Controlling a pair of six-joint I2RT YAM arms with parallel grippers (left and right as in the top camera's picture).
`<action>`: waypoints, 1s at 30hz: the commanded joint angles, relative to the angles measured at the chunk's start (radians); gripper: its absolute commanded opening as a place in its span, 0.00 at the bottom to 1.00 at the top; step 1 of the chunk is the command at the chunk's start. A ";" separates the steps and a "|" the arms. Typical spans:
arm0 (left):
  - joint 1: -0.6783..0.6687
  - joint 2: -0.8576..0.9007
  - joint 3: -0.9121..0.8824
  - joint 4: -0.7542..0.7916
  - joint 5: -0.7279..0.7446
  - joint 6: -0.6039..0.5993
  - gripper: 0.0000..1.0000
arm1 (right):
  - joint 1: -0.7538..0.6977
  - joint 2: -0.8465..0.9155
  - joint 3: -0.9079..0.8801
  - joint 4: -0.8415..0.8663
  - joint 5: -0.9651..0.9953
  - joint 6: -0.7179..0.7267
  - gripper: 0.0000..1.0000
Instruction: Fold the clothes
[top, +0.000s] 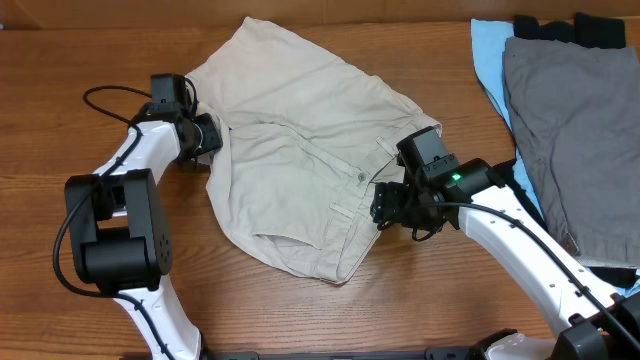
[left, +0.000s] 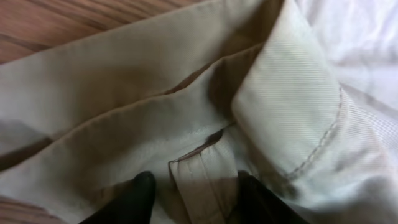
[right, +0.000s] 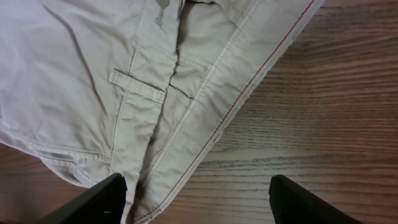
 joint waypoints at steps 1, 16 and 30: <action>-0.003 0.058 0.011 -0.001 0.019 0.001 0.41 | 0.004 0.000 -0.003 0.006 0.006 -0.003 0.77; 0.000 0.068 0.126 -0.084 0.035 0.005 0.35 | 0.004 0.000 -0.003 0.011 0.006 -0.004 0.77; 0.000 0.063 0.214 -0.166 0.034 0.024 0.15 | 0.004 0.000 -0.003 0.014 0.006 -0.008 0.77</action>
